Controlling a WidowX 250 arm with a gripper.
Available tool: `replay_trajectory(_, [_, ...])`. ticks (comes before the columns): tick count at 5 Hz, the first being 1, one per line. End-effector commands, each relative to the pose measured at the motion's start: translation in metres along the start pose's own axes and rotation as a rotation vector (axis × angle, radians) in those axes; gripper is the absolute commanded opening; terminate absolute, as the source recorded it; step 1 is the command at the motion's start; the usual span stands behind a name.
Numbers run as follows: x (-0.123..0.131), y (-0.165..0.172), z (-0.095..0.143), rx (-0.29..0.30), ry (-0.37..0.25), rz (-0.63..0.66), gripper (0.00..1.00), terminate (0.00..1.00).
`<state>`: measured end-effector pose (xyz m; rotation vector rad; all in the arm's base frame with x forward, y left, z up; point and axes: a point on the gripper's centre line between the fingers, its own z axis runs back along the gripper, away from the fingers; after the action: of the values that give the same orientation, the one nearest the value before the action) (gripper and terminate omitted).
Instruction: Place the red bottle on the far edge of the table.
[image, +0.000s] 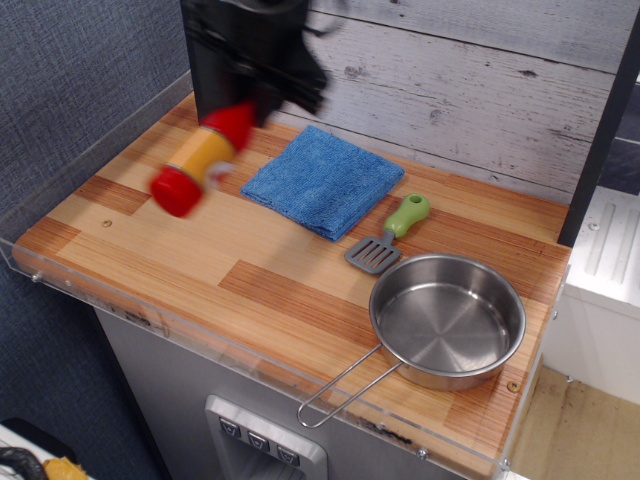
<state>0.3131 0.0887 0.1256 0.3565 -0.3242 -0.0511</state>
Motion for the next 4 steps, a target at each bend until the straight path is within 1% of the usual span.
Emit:
replay_trajectory(1, [0.001, 0.075, -0.014, 0.099, -0.014, 0.014, 0.0, 0.0])
replay_trajectory(2, [-0.008, 0.104, -0.039, 0.123, 0.022, -0.035, 0.0, 0.0])
replay_trajectory(3, [-0.014, 0.116, -0.063, 0.121, 0.039, -0.085, 0.0, 0.0])
replay_trajectory(4, [-0.016, 0.101, -0.077, 0.104, 0.05, -0.148, 0.0, 0.0])
